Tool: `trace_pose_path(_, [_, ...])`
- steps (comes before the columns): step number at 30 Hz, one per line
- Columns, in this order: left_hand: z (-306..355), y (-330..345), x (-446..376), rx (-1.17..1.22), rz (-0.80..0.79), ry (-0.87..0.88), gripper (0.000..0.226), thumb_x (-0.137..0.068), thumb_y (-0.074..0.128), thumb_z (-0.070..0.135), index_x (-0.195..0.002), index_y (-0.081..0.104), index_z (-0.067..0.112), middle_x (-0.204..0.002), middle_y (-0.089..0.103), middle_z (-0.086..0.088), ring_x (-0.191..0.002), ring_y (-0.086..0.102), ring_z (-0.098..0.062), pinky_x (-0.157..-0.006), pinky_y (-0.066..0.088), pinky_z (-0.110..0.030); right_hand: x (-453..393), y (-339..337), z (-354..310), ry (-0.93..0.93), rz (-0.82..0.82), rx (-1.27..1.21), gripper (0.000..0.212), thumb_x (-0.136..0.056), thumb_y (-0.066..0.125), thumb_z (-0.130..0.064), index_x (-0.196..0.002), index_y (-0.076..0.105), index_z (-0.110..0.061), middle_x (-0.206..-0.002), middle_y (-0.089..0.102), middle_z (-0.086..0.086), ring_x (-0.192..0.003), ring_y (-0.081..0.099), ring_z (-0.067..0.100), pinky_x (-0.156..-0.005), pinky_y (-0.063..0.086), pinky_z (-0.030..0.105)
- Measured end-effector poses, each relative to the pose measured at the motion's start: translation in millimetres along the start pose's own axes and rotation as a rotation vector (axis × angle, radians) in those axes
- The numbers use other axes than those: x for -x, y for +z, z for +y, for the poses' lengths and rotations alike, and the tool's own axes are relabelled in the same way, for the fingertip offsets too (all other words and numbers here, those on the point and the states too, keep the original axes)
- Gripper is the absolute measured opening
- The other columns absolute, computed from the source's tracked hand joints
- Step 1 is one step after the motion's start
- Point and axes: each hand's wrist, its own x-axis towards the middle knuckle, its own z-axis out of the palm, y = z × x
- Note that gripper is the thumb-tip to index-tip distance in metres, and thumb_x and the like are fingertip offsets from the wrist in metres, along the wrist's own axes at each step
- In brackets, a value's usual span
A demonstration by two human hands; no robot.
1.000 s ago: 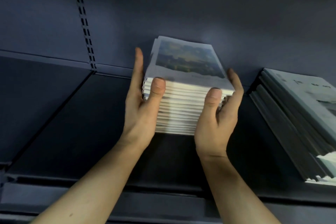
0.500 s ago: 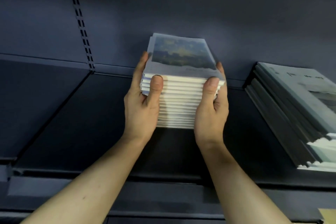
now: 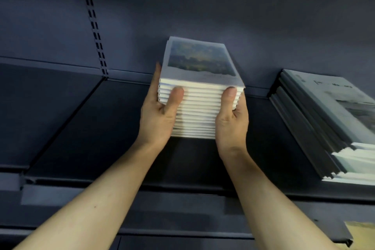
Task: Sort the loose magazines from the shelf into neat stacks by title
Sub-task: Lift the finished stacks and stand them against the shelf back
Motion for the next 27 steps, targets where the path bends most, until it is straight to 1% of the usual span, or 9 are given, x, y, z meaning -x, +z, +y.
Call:
trace_pose_path(2, [0,-13,3,-0.082,-0.140,-0.059,0.081,-0.075,0.080,0.039,-0.142,0.043,0.013,-0.119,0.068,0.012,-0.112,0.063,-0.004,-0.088,0.048,-0.013,4,-5,0,0.009,-0.067,0.032,0.086,-0.080,0.056,-0.065,-0.152,0.034,-0.023,-0.117,0.066,-0.017,-0.108,0.062,-0.006,-0.093,0.050,0.017])
trace_pose_path(4, [-2,-26,5,-0.210,-0.274,-0.121,0.084,-0.065,0.089,0.026,-0.137,0.047,0.019,-0.118,0.068,0.014,-0.111,0.063,-0.003,-0.092,0.050,-0.018,6,-14,0,0.025,-0.197,0.070,0.084,-0.078,0.075,-0.048,-0.146,0.039,-0.016,-0.121,0.066,-0.009,-0.112,0.062,-0.001,-0.093,0.049,0.017])
trace_pose_path(7, [-3,-33,8,-0.318,-0.303,-0.153,0.078,-0.066,0.088,0.023,-0.135,0.051,0.025,-0.118,0.068,0.017,-0.111,0.062,-0.001,-0.098,0.050,-0.026,8,-27,3,0.087,-0.362,0.075,0.087,-0.067,0.092,-0.020,-0.140,0.044,-0.020,-0.126,0.066,-0.006,-0.117,0.062,0.007,-0.097,0.050,0.025])
trace_pose_path(10, [-4,-30,9,-0.360,-0.238,-0.162,0.068,-0.071,0.086,0.020,-0.131,0.055,0.024,-0.113,0.069,0.019,-0.106,0.063,0.004,-0.096,0.049,-0.020,8,-28,6,0.104,-0.346,0.103,0.085,-0.064,0.092,-0.019,-0.137,0.048,-0.024,-0.123,0.067,-0.010,-0.114,0.063,0.004,-0.097,0.051,0.026])
trace_pose_path(15, [-8,-27,7,-0.438,-0.172,-0.150,0.062,-0.074,0.084,0.023,-0.130,0.057,0.022,-0.111,0.068,0.020,-0.101,0.063,0.009,-0.090,0.048,-0.010,6,-24,10,0.113,-0.273,0.181,0.079,-0.063,0.092,-0.021,-0.131,0.054,-0.026,-0.112,0.070,-0.018,-0.102,0.064,-0.007,-0.085,0.048,0.009])
trace_pose_path(19, [-3,-30,10,-0.444,-0.252,-0.154,0.074,-0.067,0.088,0.031,-0.133,0.055,0.025,-0.118,0.066,0.021,-0.107,0.061,0.007,-0.094,0.048,-0.015,8,-26,4,0.119,-0.304,0.157,0.084,-0.065,0.092,-0.018,-0.137,0.049,-0.025,-0.121,0.067,-0.014,-0.112,0.062,-0.001,-0.094,0.050,0.018])
trace_pose_path(21, [-1,-30,12,-0.467,-0.305,-0.160,0.083,-0.062,0.092,0.027,-0.135,0.052,0.026,-0.118,0.064,0.023,-0.109,0.059,0.008,-0.093,0.047,-0.013,8,-33,1,0.115,-0.352,0.158,0.089,-0.065,0.092,-0.016,-0.140,0.044,-0.021,-0.127,0.064,-0.011,-0.118,0.060,0.003,-0.097,0.049,0.022])
trace_pose_path(24, [-3,-30,12,-0.510,-0.286,-0.137,0.085,-0.063,0.092,0.019,-0.136,0.049,0.023,-0.112,0.062,0.029,-0.106,0.057,0.013,-0.088,0.043,-0.004,9,-39,-2,0.128,-0.407,0.264,0.090,-0.063,0.093,-0.014,-0.138,0.044,-0.026,-0.116,0.064,-0.027,-0.107,0.057,-0.015,-0.084,0.045,0.004])
trace_pose_path(27, [-6,-30,11,-0.536,-0.249,-0.123,0.080,-0.066,0.089,0.014,-0.135,0.050,0.020,-0.105,0.058,0.032,-0.099,0.053,0.023,-0.081,0.039,0.003,10,-39,3,0.120,-0.345,0.342,0.085,-0.061,0.093,-0.009,-0.133,0.049,-0.023,-0.105,0.063,-0.028,-0.096,0.053,-0.025,-0.075,0.039,-0.003])
